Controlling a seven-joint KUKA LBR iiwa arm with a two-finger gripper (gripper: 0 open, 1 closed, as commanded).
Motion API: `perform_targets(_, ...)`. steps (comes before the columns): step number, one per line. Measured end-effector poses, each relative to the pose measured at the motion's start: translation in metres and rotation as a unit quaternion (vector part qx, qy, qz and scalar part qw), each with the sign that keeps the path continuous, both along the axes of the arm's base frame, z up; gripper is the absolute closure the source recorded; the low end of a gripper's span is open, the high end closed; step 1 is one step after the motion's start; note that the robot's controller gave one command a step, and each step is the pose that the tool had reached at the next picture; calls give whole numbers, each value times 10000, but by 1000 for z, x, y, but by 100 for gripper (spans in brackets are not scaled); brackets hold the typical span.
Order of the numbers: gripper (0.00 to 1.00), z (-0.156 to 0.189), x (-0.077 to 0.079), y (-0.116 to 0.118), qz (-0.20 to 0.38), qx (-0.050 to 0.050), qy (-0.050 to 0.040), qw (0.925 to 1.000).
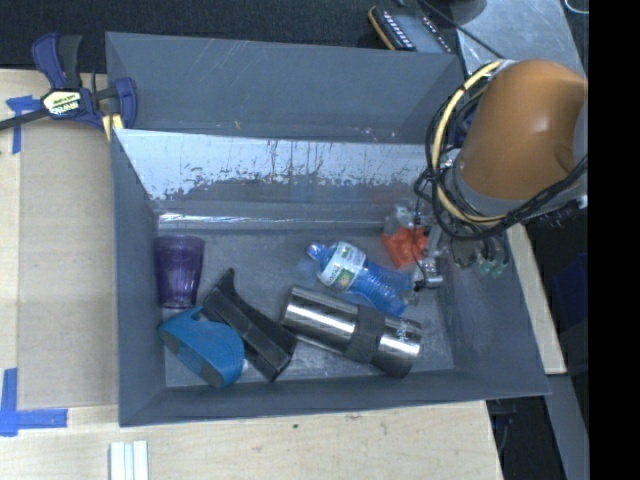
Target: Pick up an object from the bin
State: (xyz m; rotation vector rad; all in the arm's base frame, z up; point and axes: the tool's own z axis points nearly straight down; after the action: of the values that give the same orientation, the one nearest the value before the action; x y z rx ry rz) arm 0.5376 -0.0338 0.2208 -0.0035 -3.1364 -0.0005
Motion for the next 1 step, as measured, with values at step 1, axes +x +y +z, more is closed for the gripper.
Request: perform_targets(1, 0, 5, 1, 0, 9, -3, -45, 10000)
